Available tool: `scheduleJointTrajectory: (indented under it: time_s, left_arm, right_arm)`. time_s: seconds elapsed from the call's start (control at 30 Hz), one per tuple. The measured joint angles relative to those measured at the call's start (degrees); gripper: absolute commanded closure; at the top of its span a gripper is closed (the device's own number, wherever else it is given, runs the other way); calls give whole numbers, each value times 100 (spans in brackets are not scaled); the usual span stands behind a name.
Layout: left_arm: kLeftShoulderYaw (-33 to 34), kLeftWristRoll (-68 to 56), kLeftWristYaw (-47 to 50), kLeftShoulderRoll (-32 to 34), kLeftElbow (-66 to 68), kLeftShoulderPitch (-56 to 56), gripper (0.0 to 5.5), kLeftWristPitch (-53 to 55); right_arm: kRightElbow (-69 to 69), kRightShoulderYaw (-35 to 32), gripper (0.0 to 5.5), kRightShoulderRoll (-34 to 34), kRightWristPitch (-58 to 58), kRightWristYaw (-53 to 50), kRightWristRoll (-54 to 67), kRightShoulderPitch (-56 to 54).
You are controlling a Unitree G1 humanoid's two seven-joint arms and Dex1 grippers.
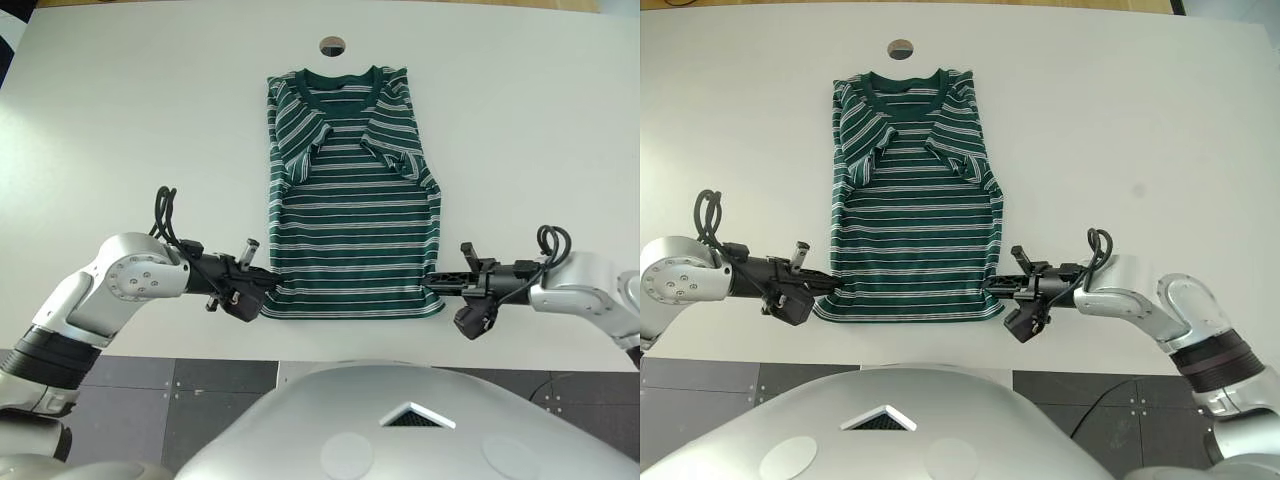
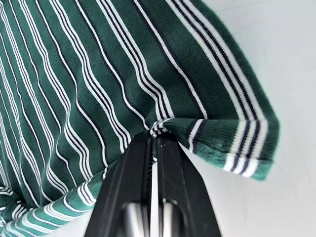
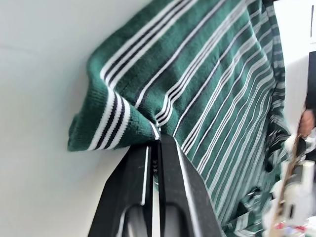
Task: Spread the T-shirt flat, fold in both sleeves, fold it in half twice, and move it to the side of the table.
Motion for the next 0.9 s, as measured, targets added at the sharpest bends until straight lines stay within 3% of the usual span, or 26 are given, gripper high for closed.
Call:
scheduleJointTrajectory:
  time_s: [0.27, 0.43, 0.63, 0.73, 0.9]
  left_arm:
    - [29, -1507, -748, 435, -401, 761, 539, 519]
    - [479, -2914, -1029, 922, -1405, 1686, 539, 709]
    - [1004, -3311, -1122, 1052, -1788, 2248, 539, 772]
    - [1216, -3408, -1127, 924, -1663, 2118, 539, 874]
    - [1371, -3453, -436, 103, -763, 1012, 539, 1801]
  right_arm:
    - [-1549, -93, 540, -337, 1814, 1241, 2992, 888]
    - [-1949, -554, 540, -881, 2344, 1674, 3907, 1571]
    - [-1893, -1038, 540, -1439, 2496, 2239, 4351, 2393]
    - [-1764, -1209, 540, -1324, 2543, 2279, 4498, 2308]
    - [-1654, -1436, 540, -294, 3835, 1613, 5299, 841]
